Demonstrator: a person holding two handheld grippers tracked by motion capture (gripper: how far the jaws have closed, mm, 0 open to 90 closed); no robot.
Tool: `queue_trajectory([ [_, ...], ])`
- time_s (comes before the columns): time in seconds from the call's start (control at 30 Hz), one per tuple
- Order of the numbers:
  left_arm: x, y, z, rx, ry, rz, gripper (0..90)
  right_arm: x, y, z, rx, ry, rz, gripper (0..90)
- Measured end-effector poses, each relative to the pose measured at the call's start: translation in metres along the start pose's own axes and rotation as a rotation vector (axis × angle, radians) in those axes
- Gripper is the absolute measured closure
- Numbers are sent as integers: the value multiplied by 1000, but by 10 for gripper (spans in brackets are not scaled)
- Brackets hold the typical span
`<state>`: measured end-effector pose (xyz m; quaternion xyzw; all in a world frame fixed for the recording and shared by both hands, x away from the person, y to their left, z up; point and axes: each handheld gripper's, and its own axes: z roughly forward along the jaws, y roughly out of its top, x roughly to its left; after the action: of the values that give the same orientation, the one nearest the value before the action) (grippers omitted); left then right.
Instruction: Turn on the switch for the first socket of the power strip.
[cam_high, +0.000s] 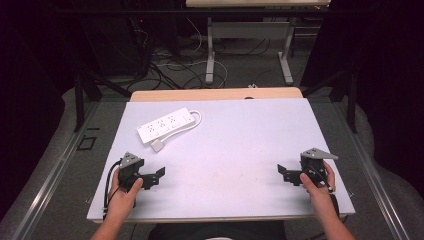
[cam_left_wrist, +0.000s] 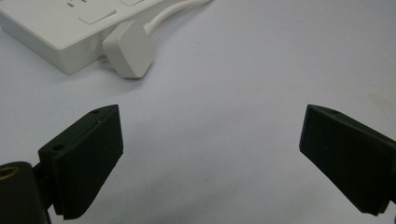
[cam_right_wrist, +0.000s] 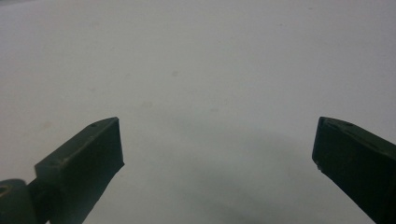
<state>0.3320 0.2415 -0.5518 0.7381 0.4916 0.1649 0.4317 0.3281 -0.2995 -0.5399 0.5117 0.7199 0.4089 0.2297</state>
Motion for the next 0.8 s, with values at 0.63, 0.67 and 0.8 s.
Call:
queue_trajectory([
  [0.63, 5, -3, 3, 3, 21, -10, 63, 0, 0, 0, 0, 0, -1, 11],
  [0.67, 6, -3, 3, 4, 21, -9, 63, 0, 0, 0, 0, 0, -1, 11],
  [0.8, 6, -3, 3, 11, 20, -10, 63, 0, 0, -1, 2, 0, -2, 11],
])
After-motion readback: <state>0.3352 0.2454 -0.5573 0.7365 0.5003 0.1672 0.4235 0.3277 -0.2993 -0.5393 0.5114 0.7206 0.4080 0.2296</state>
